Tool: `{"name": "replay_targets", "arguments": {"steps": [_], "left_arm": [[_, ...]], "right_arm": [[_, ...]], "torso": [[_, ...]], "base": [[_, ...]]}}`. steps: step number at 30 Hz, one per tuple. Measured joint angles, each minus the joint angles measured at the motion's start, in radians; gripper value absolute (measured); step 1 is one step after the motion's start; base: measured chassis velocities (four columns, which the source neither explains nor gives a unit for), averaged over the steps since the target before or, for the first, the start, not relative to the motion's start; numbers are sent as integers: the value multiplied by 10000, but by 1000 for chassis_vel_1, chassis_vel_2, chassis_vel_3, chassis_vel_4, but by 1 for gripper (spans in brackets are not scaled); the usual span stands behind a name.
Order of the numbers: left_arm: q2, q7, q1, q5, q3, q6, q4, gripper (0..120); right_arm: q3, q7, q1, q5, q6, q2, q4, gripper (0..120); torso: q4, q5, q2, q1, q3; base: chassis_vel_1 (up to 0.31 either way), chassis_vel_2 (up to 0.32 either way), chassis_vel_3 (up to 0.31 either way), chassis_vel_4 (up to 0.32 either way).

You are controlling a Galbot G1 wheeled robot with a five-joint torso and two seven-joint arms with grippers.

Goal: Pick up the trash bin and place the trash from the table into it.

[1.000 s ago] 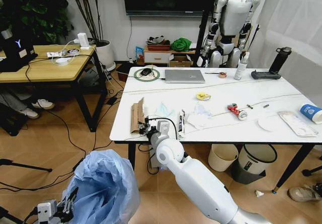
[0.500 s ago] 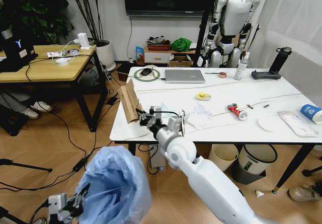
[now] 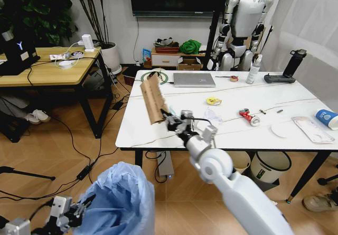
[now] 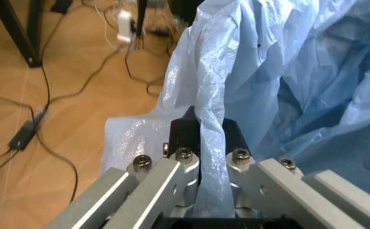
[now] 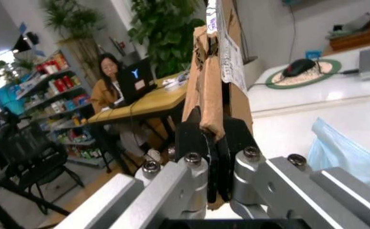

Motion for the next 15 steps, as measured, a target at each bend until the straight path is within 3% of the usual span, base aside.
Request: {"name": "replay_targets", "arguments": {"steps": [3,6,15], "left_arm": [[-136,-174,-797,-218,390,157,103,0],[-410,-246,-1092,-244,563,238,90,0],[-893,-325,-1121,-193,664,347,-53,0]], "right_arm": [[-380,-346,-533,-4,419,-979,993,0],[-924,-496,-820,-21,694,-1429,1615,0],[-2529,-764,-145,120,1102,-1500,2038,0]], "torso": [[-2,-1,0,1,0],[1,1,1,-1,-1],[6,3,0,0,-1]], "base": [[0,0,0,0],[0,0,0,0],[0,0,0,0]]}}
